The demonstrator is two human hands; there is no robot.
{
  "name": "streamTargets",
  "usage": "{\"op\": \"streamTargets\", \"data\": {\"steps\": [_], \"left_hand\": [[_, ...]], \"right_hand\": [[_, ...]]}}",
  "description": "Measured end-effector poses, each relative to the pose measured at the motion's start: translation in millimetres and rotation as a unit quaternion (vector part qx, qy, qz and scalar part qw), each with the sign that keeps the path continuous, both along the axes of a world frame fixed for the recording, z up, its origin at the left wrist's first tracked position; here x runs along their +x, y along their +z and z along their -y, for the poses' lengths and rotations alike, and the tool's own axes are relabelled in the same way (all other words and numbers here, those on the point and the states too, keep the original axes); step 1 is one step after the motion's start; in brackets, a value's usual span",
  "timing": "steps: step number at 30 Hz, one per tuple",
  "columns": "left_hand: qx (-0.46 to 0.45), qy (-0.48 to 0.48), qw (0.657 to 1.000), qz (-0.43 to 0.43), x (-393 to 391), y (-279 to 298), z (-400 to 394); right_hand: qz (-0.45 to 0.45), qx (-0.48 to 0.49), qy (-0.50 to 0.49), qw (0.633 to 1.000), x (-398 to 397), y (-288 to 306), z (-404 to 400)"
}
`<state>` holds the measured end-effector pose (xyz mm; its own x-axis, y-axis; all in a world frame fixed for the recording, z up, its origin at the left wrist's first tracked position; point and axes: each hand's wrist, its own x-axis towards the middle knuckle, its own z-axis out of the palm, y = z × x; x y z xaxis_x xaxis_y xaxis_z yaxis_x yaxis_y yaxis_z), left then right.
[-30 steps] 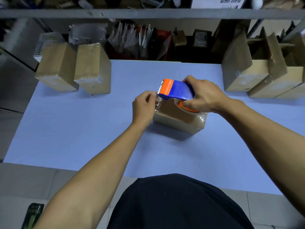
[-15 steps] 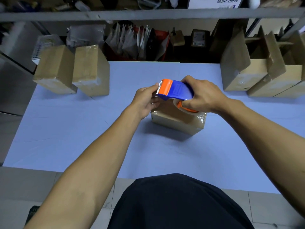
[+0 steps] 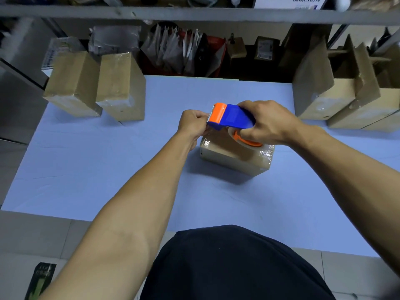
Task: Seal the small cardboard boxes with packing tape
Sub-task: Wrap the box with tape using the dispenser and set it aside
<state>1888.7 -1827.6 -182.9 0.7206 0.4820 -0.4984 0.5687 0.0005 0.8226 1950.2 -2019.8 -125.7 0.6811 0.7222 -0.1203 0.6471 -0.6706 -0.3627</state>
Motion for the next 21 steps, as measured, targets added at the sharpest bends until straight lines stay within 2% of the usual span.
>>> {"op": "streamTargets", "data": {"steps": [3,5,13,21], "left_hand": [[-0.032,0.058,0.998,-0.022,-6,-10,-14],[-0.059,0.033,0.997,-0.032,-12,-16,-20],[-0.108,0.035,0.993,-0.027,-10,-24,-25],[-0.107,0.032,0.994,-0.012,-21,-26,-26]], "right_hand": [[0.025,-0.053,0.0,0.998,4,2,14],[0.034,-0.073,0.0,0.997,5,3,25],[0.05,-0.06,-0.004,0.997,5,-3,30],[0.047,-0.047,-0.009,0.998,1,-4,31]]}}
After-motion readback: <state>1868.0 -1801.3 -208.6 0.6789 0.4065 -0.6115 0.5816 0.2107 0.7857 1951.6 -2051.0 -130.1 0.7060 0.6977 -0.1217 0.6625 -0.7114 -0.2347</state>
